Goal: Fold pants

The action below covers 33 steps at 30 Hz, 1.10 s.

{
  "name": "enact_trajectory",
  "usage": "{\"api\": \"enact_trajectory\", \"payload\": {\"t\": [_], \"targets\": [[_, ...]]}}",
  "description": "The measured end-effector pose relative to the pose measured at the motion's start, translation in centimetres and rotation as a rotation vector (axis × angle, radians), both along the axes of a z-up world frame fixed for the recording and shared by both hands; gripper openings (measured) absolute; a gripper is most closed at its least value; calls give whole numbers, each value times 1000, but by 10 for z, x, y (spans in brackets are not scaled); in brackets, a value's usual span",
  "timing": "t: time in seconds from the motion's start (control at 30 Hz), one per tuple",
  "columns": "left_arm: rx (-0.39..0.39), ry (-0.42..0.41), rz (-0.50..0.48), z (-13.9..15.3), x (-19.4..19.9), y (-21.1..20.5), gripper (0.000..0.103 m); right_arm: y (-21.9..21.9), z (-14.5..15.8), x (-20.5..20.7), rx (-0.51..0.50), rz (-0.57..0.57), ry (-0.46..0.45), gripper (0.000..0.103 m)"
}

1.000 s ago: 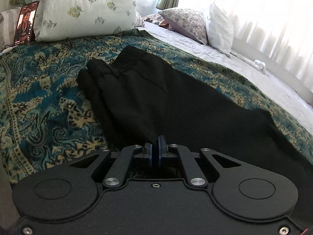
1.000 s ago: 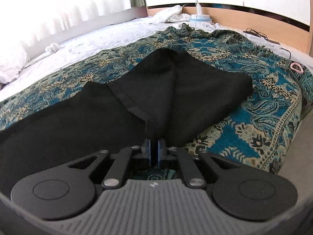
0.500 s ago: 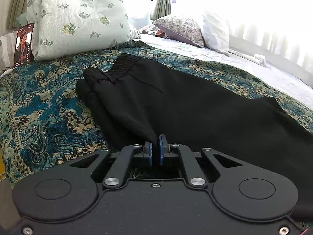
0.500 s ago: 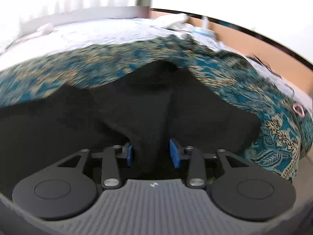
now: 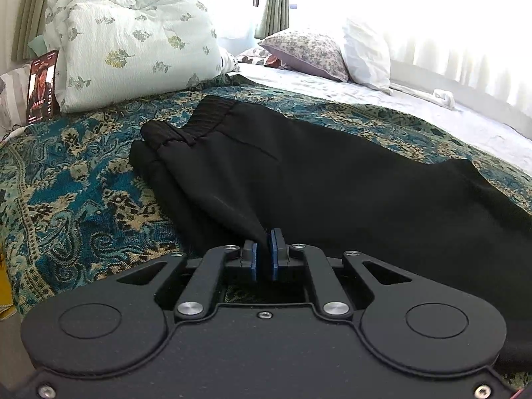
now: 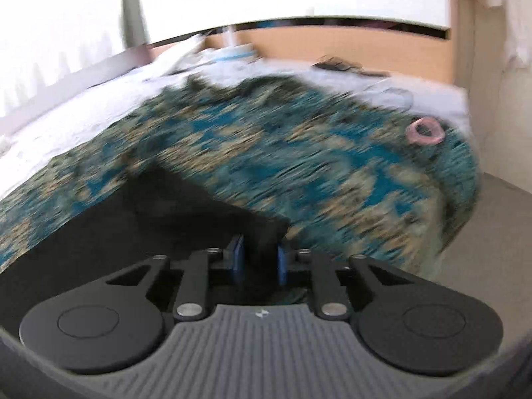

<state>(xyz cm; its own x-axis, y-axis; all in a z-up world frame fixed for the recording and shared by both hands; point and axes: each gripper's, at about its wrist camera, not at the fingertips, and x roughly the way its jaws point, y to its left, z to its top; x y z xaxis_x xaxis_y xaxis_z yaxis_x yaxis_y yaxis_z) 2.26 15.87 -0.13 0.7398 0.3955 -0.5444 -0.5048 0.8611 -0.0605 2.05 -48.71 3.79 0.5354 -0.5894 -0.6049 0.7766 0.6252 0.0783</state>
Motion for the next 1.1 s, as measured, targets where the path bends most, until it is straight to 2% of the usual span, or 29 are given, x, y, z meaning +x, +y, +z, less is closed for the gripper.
{"api": "enact_trajectory", "payload": {"t": [0.03,0.2,0.4,0.7,0.73,0.8,0.83,0.87,0.93,1.1], "targets": [[1,-2,0,0,0,0,9,-8,2,-1,-22,-36,14,50],[-3,-10,-1,-2,-2,-1,9,-37,5,-24,45,-104,-20,52],[2,-11,-2,-2,-3,-1,9,-28,-3,-36,111,-61,-57,54],[-11,-19,-3,-1,-4,0,11,0,-9,-37,136,30,-127,67],[-19,-22,-5,1,-5,1,16,1,-10,-38,141,34,-136,68],[-47,-41,-19,5,-11,4,41,5,-11,-40,144,47,-146,70],[-71,-57,-29,9,-14,6,63,7,-11,-41,141,56,-148,71],[-89,-75,-32,12,-18,8,75,9,-10,-42,138,62,-147,72],[-94,-114,-3,19,-27,12,81,10,-10,-41,130,68,-142,73],[-67,-176,54,37,-23,37,83,17,-9,-35,125,76,-138,74]]}}
